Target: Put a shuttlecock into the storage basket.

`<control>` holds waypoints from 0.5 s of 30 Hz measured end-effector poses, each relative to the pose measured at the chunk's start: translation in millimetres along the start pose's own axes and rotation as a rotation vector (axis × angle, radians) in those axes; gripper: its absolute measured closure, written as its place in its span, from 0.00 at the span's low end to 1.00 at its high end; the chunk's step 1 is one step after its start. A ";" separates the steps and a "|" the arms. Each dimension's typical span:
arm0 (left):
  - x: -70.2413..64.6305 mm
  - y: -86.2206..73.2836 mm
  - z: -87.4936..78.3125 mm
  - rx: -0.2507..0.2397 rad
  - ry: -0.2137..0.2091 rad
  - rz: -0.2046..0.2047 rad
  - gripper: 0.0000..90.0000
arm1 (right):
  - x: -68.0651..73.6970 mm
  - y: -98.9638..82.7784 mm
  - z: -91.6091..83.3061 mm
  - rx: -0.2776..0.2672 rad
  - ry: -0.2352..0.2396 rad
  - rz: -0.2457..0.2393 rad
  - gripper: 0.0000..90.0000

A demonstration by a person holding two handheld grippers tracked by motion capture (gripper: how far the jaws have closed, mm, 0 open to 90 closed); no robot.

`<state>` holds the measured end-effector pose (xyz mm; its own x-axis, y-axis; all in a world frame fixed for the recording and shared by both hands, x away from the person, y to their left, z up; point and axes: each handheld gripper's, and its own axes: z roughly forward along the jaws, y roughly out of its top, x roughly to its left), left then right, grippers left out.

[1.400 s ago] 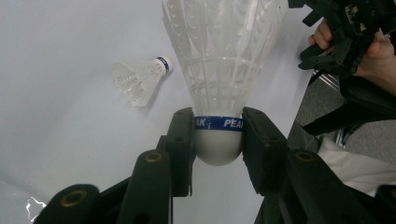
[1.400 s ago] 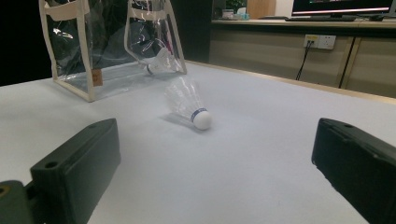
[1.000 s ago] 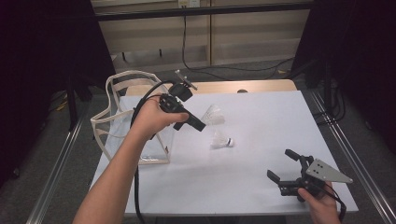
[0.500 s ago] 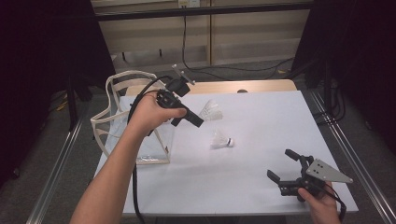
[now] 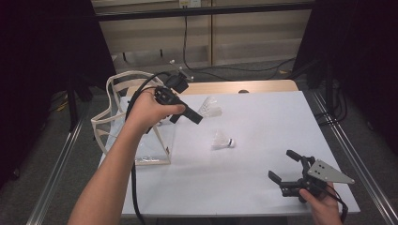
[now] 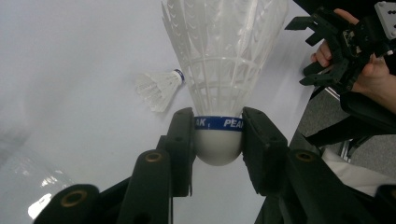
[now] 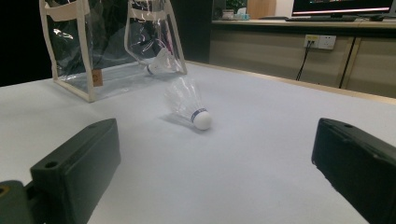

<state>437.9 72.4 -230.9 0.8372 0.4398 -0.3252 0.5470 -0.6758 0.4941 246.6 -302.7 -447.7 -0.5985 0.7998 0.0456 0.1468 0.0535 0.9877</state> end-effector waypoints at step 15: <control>1.2 4.1 -7.7 0.002 0.011 -0.012 0.73 | -0.2 -0.1 0.1 -0.001 -0.001 0.002 0.01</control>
<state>441.1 74.7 -223.0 0.8305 0.4542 -0.3224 0.5570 -0.6718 0.4883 246.8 -302.9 -447.8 -0.5971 0.8008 0.0472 0.1468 0.0512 0.9878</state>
